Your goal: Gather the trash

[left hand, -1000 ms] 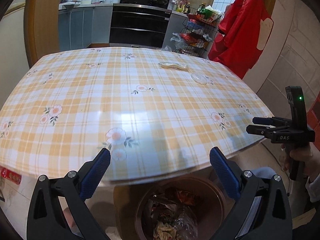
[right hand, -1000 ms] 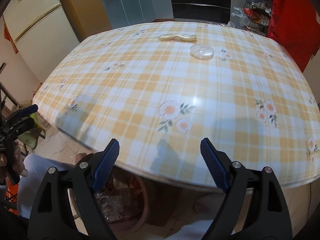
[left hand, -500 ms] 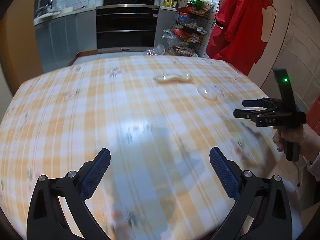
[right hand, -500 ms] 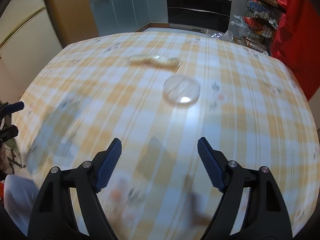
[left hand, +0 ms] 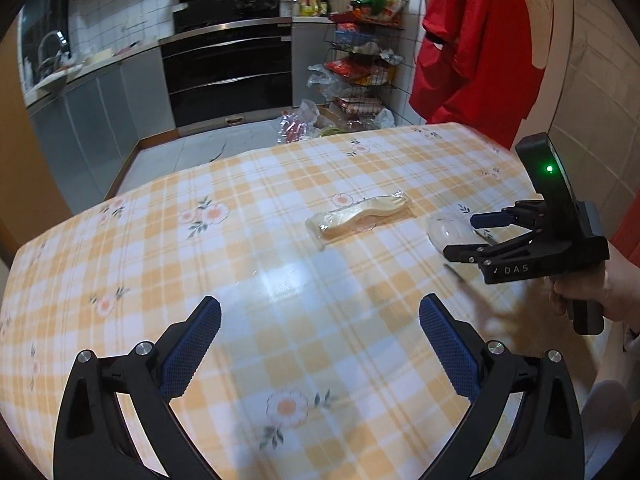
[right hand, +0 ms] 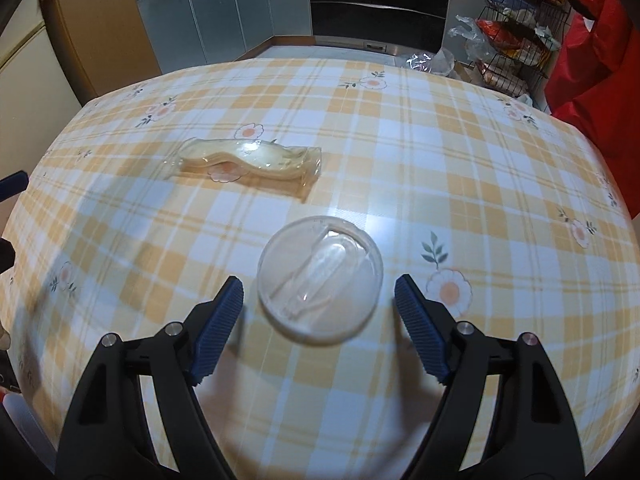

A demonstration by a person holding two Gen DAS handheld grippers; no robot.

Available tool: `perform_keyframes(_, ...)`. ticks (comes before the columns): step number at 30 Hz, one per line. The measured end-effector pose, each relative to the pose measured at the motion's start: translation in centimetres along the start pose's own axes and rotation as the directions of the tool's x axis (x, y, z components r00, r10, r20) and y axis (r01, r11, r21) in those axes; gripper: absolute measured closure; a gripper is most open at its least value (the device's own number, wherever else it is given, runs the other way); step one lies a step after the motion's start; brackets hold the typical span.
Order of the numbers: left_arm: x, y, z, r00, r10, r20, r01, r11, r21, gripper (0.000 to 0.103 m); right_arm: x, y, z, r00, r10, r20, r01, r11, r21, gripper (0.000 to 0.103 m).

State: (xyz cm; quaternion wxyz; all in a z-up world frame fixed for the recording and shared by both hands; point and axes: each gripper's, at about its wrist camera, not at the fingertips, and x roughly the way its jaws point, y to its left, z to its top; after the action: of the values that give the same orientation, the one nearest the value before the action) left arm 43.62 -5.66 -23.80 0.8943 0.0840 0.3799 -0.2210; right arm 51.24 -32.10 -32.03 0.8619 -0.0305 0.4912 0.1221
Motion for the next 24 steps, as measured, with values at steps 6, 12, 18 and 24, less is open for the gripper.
perform_keyframes(6, 3.3, -0.7, 1.8, 1.0, -0.007, -0.018, 0.008, 0.997, 0.072, 0.006, -0.3, -0.3, -0.2, 1.0, -0.008, 0.018, 0.008, 1.0, -0.026, 0.036)
perform_keyframes(12, 7.3, -2.6, 4.2, 0.997, -0.074, -0.014, 0.075, 0.973, 0.217, 0.006, -2.6, -2.1, -1.8, 0.998, 0.027, 0.063, -0.028, 0.999, 0.029, 0.037)
perform_keyframes(18, 11.6, -5.2, 6.4, 0.997, -0.058, -0.049, 0.073, 0.904, 0.42, 0.036, -5.7, -5.6, -4.3, 0.993, 0.05, 0.107, -0.064, 0.99, 0.125, 0.037)
perform_keyframes(24, 14.8, -5.3, 7.5, 0.989, -0.07, -0.131, 0.124, 0.874, 0.47, 0.036, -7.7, -7.3, -6.0, 0.99, 0.052, 0.13, -0.073, 0.984, 0.164, 0.037)
